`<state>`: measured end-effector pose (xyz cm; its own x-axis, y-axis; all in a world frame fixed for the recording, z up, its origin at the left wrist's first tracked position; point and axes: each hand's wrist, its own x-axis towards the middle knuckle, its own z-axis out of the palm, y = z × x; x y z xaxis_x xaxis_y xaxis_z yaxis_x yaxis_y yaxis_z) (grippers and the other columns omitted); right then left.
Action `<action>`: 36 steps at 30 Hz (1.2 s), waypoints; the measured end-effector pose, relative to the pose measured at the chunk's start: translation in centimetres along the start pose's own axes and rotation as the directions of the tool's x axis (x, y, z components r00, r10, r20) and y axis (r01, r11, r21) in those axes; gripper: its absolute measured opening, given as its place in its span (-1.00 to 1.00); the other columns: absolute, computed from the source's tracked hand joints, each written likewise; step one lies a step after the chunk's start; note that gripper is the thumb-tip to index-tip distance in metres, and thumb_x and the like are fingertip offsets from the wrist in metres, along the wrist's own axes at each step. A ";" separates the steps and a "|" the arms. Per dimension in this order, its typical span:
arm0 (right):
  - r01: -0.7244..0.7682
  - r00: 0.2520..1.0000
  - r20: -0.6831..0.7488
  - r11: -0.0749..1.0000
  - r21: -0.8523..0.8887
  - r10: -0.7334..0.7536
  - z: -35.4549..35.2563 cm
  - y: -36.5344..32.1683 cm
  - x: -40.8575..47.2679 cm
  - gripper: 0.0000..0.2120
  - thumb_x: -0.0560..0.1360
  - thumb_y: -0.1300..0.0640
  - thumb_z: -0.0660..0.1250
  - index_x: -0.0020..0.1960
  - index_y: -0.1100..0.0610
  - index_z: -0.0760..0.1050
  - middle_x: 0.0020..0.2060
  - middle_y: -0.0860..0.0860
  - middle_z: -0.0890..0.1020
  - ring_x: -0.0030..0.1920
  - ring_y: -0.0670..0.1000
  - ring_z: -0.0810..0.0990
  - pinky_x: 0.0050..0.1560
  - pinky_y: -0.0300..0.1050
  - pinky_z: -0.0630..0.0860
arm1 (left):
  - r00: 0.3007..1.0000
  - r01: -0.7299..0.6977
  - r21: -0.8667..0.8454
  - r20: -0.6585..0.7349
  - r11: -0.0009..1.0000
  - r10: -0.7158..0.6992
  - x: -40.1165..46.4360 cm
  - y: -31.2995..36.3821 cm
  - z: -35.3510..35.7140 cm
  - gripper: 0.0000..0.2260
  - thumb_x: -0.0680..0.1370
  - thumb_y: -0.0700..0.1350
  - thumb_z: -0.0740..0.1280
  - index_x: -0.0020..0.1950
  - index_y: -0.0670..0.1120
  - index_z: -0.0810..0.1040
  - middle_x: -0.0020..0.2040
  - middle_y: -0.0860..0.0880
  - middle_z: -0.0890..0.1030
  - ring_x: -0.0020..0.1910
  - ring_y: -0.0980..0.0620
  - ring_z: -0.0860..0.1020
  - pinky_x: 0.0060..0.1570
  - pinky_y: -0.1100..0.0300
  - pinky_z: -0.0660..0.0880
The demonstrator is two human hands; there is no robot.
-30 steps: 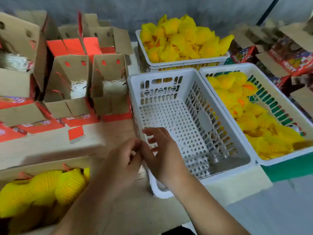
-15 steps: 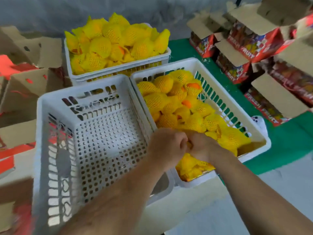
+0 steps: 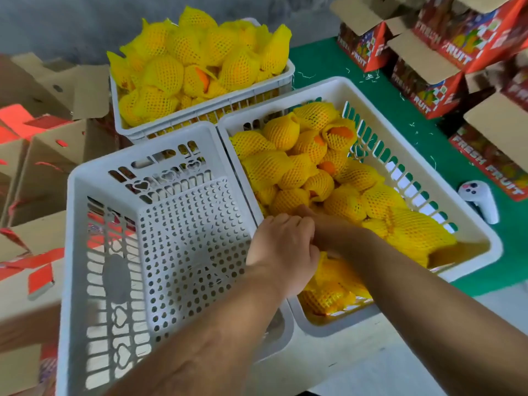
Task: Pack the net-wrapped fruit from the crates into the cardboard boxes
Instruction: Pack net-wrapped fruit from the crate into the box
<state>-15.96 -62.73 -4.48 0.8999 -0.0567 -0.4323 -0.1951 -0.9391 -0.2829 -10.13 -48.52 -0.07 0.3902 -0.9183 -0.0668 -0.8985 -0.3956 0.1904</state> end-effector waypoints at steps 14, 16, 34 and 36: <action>0.053 0.923 -0.229 0.488 0.871 0.308 -2.2 3.1 -2.4 -0.29 0.29 -0.16 0.60 0.29 -0.37 0.29 0.25 -0.08 0.51 0.15 -0.04 0.59 0.04 0.01 0.65 | 0.949 0.299 -0.020 -0.099 0.954 -0.299 1.8 -0.1 0.6 -0.27 0.63 0.29 -0.19 0.67 -0.13 0.00 0.46 -0.13 0.43 0.53 -0.09 0.27 0.62 -0.08 -0.13; 0.099 0.931 -0.242 0.448 0.888 0.274 -2.3 2.9 -2.5 -0.25 0.33 -0.13 0.62 0.36 -0.45 0.28 0.33 -0.14 0.47 0.24 -0.07 0.55 0.11 -0.06 0.62 | 0.915 0.379 -0.117 -0.102 0.918 -0.391 2.9 0.1 0.1 -0.22 0.62 0.36 -0.28 0.64 -0.10 0.18 0.38 -0.07 0.55 0.49 -0.03 0.35 0.60 -0.04 -0.10; 0.192 0.960 -0.122 -0.274 0.942 0.252 -3.2 0.6 -2.1 -0.33 0.33 -0.31 0.43 0.43 -0.34 0.39 0.52 -0.07 0.35 0.46 0.12 0.42 0.33 0.35 0.46 | 0.860 0.415 -0.331 -0.160 0.848 -0.484 4.0 -0.1 -0.5 -0.17 0.46 0.56 -0.05 0.58 0.10 0.25 0.01 0.09 0.70 0.29 0.21 0.52 0.53 0.03 -0.05; 0.199 0.962 -0.104 -0.390 0.899 0.252 -3.1 0.0 -2.0 -0.32 0.35 -0.37 0.40 0.45 -0.29 0.42 0.54 -0.01 0.36 0.48 0.15 0.41 0.44 0.34 0.35 | 0.859 0.405 -0.358 -0.168 0.841 -0.484 3.9 -0.1 -0.6 -0.17 0.44 0.57 -0.01 0.58 0.13 0.23 0.11 0.09 0.69 0.30 0.22 0.51 0.55 0.05 -0.08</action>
<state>-16.60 -63.68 -0.95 0.8573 -0.3263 -0.3983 -0.0951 0.6600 -0.7452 -8.40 -52.05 0.21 0.8040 -0.5944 0.0150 -0.5260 -0.6992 0.4841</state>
